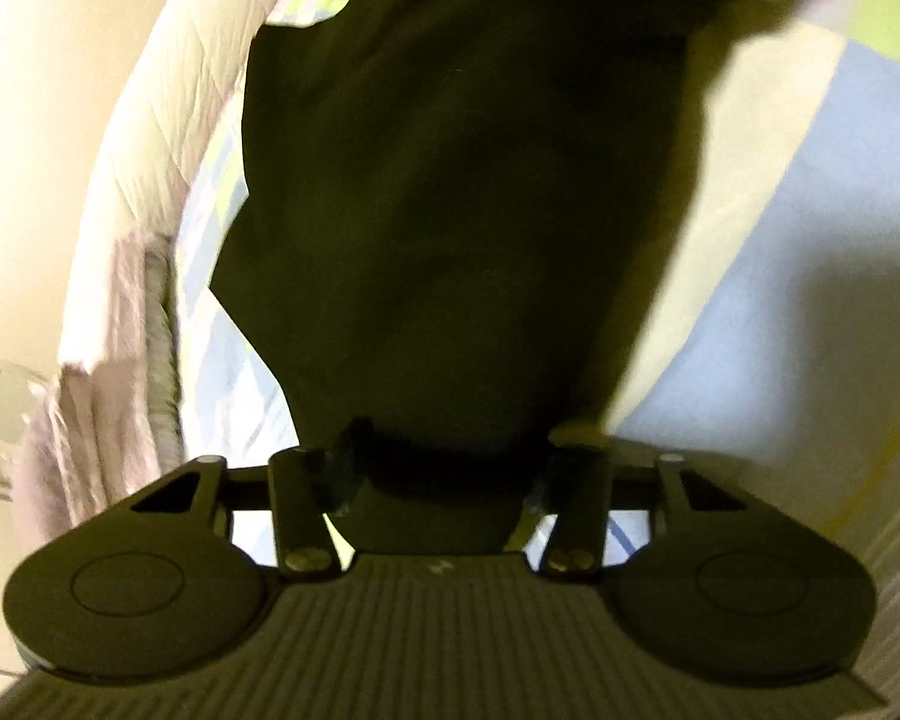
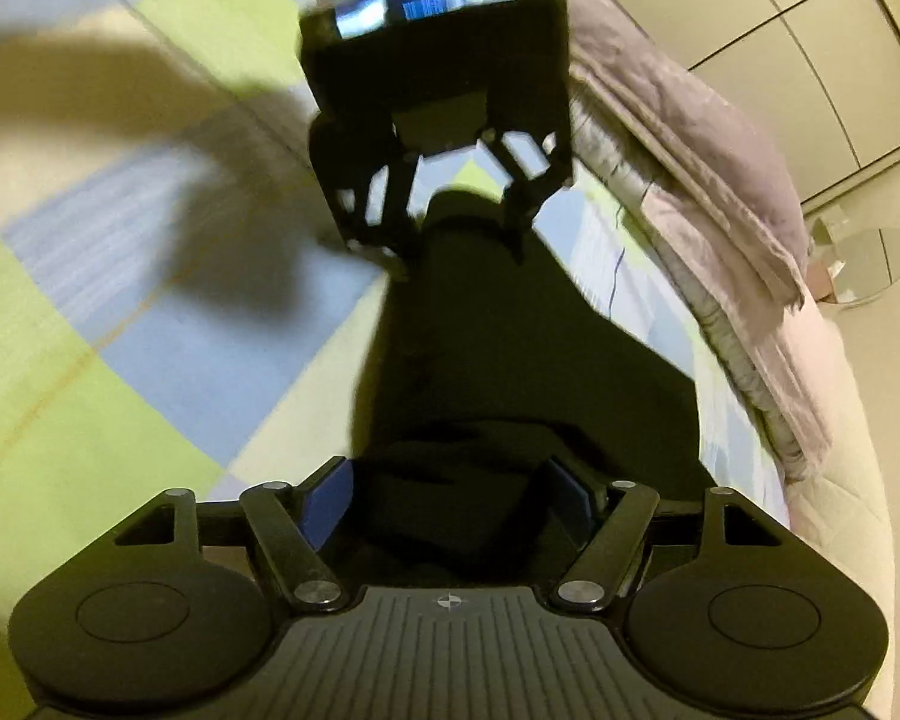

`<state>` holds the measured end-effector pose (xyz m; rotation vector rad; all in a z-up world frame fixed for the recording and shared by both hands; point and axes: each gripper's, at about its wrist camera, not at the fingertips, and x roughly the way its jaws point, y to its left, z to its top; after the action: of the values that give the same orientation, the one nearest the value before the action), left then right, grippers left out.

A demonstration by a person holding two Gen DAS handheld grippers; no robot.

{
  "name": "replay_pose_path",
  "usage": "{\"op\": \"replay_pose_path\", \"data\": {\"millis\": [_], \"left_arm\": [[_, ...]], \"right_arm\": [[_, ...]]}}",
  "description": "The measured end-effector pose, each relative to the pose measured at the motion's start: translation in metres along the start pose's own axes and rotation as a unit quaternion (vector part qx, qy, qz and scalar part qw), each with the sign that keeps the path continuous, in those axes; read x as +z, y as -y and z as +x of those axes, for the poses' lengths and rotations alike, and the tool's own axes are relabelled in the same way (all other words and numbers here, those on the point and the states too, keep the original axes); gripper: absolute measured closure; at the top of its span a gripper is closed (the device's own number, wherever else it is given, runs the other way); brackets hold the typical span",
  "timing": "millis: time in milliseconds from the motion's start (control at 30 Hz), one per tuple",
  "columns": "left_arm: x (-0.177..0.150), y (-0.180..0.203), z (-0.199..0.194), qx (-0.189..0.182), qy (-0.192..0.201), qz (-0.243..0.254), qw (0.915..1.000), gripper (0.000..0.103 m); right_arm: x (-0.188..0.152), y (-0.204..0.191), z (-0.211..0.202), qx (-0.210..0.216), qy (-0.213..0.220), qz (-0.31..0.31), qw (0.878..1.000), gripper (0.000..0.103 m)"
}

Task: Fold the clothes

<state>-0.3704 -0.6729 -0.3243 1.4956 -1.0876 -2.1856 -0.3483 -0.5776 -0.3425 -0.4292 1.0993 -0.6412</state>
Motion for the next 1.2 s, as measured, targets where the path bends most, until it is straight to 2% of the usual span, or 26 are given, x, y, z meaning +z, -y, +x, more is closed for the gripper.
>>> {"op": "replay_pose_path", "data": {"millis": [67,167,267,333,367,400,433,500,533,600,633,733,833,867,900,967,1000,1033,1067,1100,1133,1200], "left_arm": [[0.000,-0.005,0.003,-0.013,-0.005,-0.016,0.9998,0.063],[0.003,-0.014,0.004,-0.026,-0.008,-0.036,0.9990,0.062],[0.000,-0.009,0.005,-0.018,0.000,-0.014,0.9997,0.056],[0.001,-0.008,0.006,-0.019,-0.003,-0.012,0.9997,0.056],[0.002,-0.009,0.006,-0.019,-0.008,-0.014,0.9997,0.059],[0.005,-0.010,0.005,-0.021,-0.013,-0.017,0.9995,0.060],[0.008,-0.012,0.001,-0.023,-0.013,-0.021,0.9994,0.063],[0.017,-0.016,-0.010,-0.026,-0.008,-0.036,0.9990,0.067],[0.026,-0.014,-0.018,-0.026,-0.004,-0.043,0.9987,0.068],[0.046,-0.011,-0.033,-0.028,0.004,-0.057,0.9980,0.068],[0.055,-0.010,-0.041,-0.029,0.008,-0.064,0.9975,0.068],[0.084,0.002,-0.050,-0.024,-0.015,-0.099,0.9947,0.069],[0.095,0.013,-0.056,-0.023,-0.030,-0.114,0.9928,0.069],[0.096,0.015,-0.057,-0.021,-0.038,-0.119,0.9919,0.069],[0.098,0.016,-0.058,-0.019,-0.045,-0.125,0.9909,0.069],[0.102,0.018,-0.060,-0.020,-0.052,-0.133,0.9896,0.070],[0.104,0.020,-0.061,-0.020,-0.056,-0.137,0.9888,0.070],[0.107,0.017,-0.062,-0.023,-0.059,-0.140,0.9881,0.071],[0.109,0.018,-0.065,-0.026,-0.061,-0.142,0.9876,0.071],[0.112,0.018,-0.067,-0.028,-0.062,-0.145,0.9871,0.072],[0.114,0.018,-0.070,-0.030,-0.064,-0.147,0.9866,0.072],[0.120,0.022,-0.083,-0.033,-0.068,-0.157,0.9847,0.072]], "right_arm": [[0.001,-0.006,-0.012,0.009,0.008,0.000,1.000,0.030],[0.003,-0.024,-0.007,0.003,0.001,-0.023,1.000,0.027],[-0.002,-0.037,0.021,-0.036,-0.033,-0.060,0.997,0.027],[-0.009,-0.041,0.032,-0.066,-0.019,-0.092,0.993,0.027],[-0.012,-0.037,0.034,-0.067,-0.012,-0.092,0.993,0.027],[-0.015,-0.032,0.035,-0.065,-0.007,-0.091,0.994,0.031],[-0.022,-0.022,0.031,-0.055,-0.009,-0.083,0.995,0.053],[-0.036,-0.002,0.022,-0.036,-0.012,-0.069,0.997,0.070],[-0.048,0.009,0.013,-0.036,-0.010,-0.072,0.997,0.076],[-0.074,0.031,0.001,-0.033,-0.017,-0.070,0.997,0.081],[-0.087,0.041,-0.001,-0.029,-0.024,-0.068,0.997,0.081],[-0.113,0.062,-0.009,-0.006,-0.036,-0.058,0.998,0.081],[-0.118,0.066,-0.023,0.007,-0.043,-0.024,0.999,0.075],[-0.119,0.068,-0.028,0.010,-0.057,0.010,0.998,0.070],[-0.120,0.070,-0.033,0.013,-0.071,0.043,0.996,0.057],[-0.124,0.076,-0.045,0.024,-0.098,0.134,0.986,0.054],[-0.128,0.082,-0.051,0.031,-0.106,0.188,0.976,0.054],[-0.132,0.090,-0.058,0.044,-0.108,0.264,0.957,0.053],[-0.138,0.098,-0.064,0.066,-0.101,0.355,0.927,0.051],[-0.150,0.106,-0.070,0.093,-0.087,0.457,0.880,0.039],[-0.161,0.112,-0.074,0.118,-0.071,0.549,0.824,0.028],[-0.176,0.107,-0.077,0.139,-0.029,0.664,0.734,0.027]]}}
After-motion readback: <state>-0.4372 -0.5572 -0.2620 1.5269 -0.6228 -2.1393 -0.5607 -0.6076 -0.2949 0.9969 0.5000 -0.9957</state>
